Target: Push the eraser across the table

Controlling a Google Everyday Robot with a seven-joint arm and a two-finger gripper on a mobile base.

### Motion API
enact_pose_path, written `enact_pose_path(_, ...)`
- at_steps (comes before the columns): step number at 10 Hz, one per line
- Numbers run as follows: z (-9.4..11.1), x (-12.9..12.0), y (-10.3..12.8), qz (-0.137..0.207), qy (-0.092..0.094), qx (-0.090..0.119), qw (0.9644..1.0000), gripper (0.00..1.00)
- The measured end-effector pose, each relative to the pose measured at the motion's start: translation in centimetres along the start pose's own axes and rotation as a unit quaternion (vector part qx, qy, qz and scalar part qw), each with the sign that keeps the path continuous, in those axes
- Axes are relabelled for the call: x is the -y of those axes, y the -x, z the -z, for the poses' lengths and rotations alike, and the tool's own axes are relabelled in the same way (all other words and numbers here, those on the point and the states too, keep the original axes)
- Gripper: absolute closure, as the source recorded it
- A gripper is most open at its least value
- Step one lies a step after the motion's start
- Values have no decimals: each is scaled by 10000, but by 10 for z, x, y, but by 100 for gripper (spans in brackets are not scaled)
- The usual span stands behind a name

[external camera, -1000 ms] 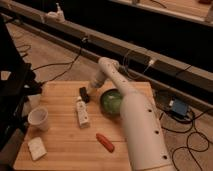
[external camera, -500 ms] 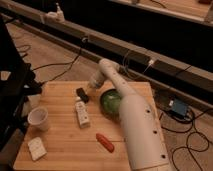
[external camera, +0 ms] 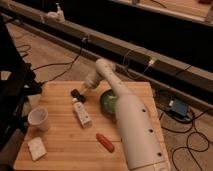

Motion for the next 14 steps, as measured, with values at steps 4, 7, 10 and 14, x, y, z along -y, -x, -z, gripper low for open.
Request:
enact_pose_path(4, -20, -4, 24, 292, 219, 160, 9992, 100)
enact_pose_path(7, -13, 1, 19, 240, 126, 174, 9995, 100)
enact_pose_path(10, -15, 1, 21, 250, 141, 175, 9994, 100)
enact_pose_path(14, -5, -10, -8, -43, 134, -41, 9999, 100)
